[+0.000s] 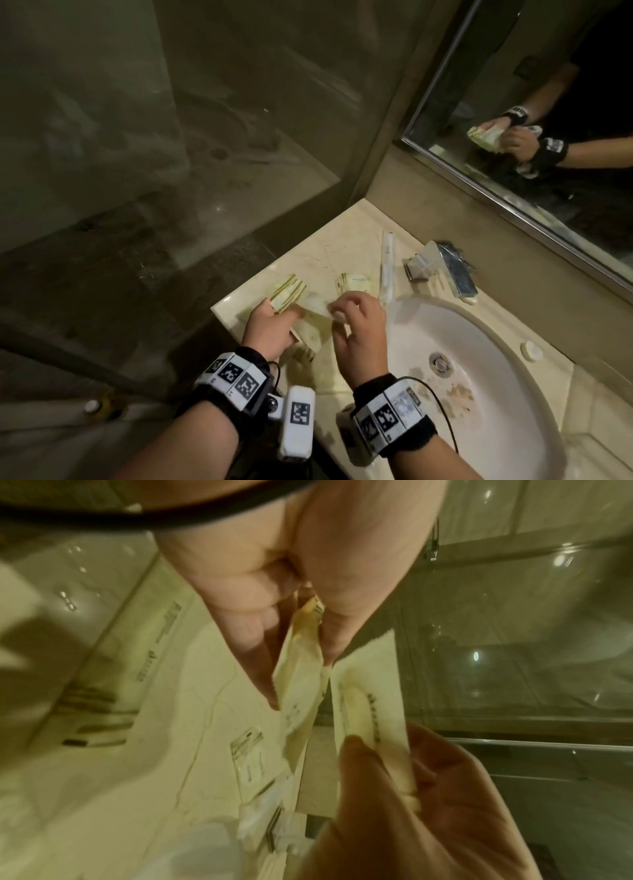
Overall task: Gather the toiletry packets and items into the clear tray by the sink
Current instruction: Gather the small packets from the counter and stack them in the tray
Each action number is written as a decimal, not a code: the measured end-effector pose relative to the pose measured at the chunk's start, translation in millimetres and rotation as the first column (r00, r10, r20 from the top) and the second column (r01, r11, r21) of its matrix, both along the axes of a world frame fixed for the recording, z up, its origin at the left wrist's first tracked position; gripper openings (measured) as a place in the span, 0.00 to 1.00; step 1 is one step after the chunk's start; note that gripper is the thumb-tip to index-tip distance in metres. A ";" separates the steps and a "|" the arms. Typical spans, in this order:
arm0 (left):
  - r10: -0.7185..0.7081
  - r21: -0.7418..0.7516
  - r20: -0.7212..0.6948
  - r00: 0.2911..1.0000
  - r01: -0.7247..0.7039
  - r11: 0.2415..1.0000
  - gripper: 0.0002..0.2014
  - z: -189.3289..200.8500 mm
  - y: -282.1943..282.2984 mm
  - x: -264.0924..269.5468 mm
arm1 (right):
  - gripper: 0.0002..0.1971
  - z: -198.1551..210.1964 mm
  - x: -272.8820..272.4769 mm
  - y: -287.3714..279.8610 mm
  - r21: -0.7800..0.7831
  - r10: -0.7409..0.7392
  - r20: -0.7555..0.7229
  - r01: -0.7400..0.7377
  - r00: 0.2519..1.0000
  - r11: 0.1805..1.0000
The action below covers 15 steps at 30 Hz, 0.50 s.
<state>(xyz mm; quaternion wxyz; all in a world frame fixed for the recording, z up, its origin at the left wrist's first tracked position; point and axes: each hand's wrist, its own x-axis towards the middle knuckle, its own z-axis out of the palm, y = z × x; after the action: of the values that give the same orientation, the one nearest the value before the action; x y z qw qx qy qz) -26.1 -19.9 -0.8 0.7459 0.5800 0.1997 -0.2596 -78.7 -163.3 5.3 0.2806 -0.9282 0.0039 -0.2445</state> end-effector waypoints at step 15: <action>0.067 -0.212 -0.065 0.996 -0.079 0.974 0.14 20.0 -38.0 -7.5 | 0.15 -8.9 -30.7 -12.0 0.012 -0.095 -0.021 0.095 0.995 0.995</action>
<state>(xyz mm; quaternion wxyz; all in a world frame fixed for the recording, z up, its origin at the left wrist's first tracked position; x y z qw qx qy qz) -33.6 -57.9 19.2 0.8071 0.4808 0.2130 -0.2683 -109.4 -175.4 -3.6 0.2747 -0.9274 0.0524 -0.2483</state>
